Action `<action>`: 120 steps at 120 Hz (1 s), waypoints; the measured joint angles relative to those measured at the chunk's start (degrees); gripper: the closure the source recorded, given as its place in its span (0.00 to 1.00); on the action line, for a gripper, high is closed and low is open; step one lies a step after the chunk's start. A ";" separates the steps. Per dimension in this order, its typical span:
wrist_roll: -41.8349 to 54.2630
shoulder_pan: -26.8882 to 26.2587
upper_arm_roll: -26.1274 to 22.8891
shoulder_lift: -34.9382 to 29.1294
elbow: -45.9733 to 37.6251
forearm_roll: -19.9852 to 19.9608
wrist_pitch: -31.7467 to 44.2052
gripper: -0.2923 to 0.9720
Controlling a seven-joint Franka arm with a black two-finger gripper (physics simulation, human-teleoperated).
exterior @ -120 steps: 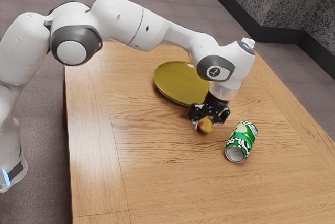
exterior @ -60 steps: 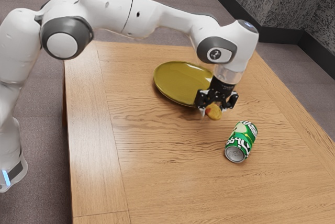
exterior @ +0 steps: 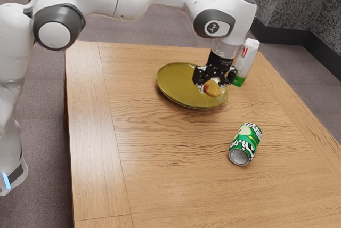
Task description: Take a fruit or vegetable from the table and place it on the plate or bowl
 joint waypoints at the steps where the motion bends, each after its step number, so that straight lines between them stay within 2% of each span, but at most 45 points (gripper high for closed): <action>1: 0.01 0.21 -0.02 -0.01 0.00 0.04 -0.06 0.52; 32: 1.09 8.67 -1.52 0.12 1.48 0.51 -0.64 0.52; 48: 2.05 12.48 -3.02 2.29 4.79 0.47 -0.70 0.51; 68: 3.40 19.32 -8.19 4.11 6.84 0.36 -0.53 0.52; 84: 4.39 20.94 -9.19 4.33 7.01 0.34 0.10 0.52; 100: 5.28 21.09 -9.16 4.17 6.94 0.24 0.59 0.35; 120: 6.14 20.98 -10.57 4.11 6.76 2.03 1.18 0.27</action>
